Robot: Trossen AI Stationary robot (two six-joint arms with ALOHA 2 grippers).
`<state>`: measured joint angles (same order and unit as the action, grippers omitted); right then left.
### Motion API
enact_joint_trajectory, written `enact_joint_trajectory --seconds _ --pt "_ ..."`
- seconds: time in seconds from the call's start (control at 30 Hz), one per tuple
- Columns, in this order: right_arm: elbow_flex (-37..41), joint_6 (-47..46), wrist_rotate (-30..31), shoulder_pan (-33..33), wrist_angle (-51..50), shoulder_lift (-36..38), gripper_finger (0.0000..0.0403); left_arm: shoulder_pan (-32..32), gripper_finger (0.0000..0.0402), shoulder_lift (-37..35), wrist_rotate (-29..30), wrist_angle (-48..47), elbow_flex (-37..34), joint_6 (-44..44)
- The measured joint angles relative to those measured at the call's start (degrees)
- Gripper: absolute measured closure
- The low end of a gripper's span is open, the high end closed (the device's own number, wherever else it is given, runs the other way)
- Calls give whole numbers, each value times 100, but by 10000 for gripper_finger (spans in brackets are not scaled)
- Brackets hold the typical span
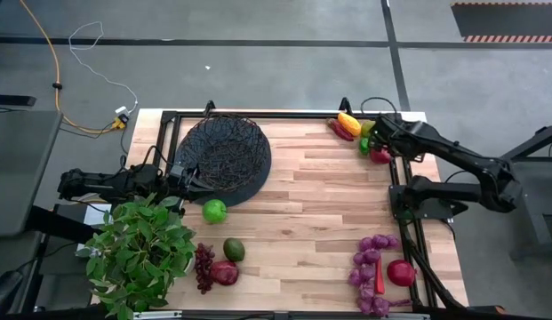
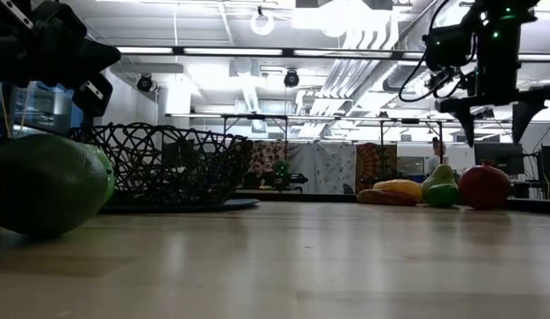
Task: Build produce basket
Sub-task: Put the top pomegranate into the wire basket
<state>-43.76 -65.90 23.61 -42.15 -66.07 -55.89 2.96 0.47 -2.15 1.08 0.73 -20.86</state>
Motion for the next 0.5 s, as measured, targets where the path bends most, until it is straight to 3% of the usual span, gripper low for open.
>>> enact_joint_trajectory --seconds 0.3,0.5 --pt "472 -325 -210 -488 569 156 94 0 401 0 0 0 0 0" --pt "705 -371 -335 -784 1128 154 126 0 401 0 0 -1 0 1"
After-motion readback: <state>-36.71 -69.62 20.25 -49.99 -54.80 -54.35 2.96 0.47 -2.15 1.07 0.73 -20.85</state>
